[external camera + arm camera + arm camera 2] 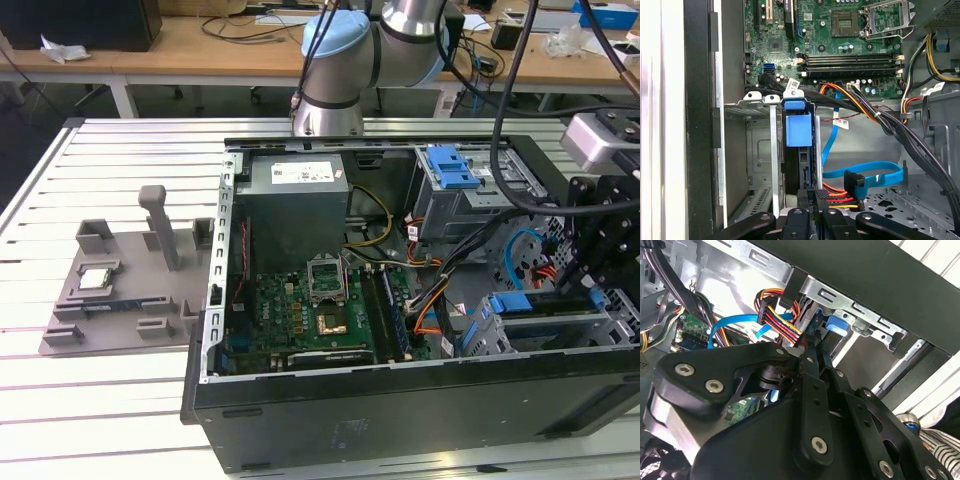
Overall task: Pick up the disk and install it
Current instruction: 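Insert the first disk wire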
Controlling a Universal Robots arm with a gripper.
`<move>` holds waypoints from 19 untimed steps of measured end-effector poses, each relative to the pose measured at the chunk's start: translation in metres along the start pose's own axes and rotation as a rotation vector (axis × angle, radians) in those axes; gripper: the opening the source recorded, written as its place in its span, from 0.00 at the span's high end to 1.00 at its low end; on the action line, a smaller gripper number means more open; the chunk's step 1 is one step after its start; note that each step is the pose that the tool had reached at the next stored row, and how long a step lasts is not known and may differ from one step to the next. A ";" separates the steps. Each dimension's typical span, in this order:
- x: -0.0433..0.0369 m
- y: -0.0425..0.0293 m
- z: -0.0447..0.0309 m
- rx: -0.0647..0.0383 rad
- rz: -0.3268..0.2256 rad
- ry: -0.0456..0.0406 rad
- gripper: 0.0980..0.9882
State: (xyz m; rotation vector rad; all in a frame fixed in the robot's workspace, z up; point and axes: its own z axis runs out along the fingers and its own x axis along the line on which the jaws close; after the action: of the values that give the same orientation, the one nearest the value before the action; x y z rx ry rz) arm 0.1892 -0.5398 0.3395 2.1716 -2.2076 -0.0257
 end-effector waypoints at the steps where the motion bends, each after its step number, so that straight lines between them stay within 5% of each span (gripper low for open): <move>1: 0.0004 0.0000 0.0006 0.000 0.000 -0.0002 0.92; 11: 0.0017 -0.0002 0.0056 -0.001 0.000 -0.0014 0.92; 15: 0.0018 -0.0001 0.0045 -0.001 0.000 0.0000 0.84; 19: 0.0003 0.0008 -0.0170 -0.001 0.000 -0.0003 0.84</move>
State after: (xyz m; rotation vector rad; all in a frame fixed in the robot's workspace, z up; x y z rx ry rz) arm 0.1892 -0.5398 0.3565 2.1714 -2.2076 -0.0266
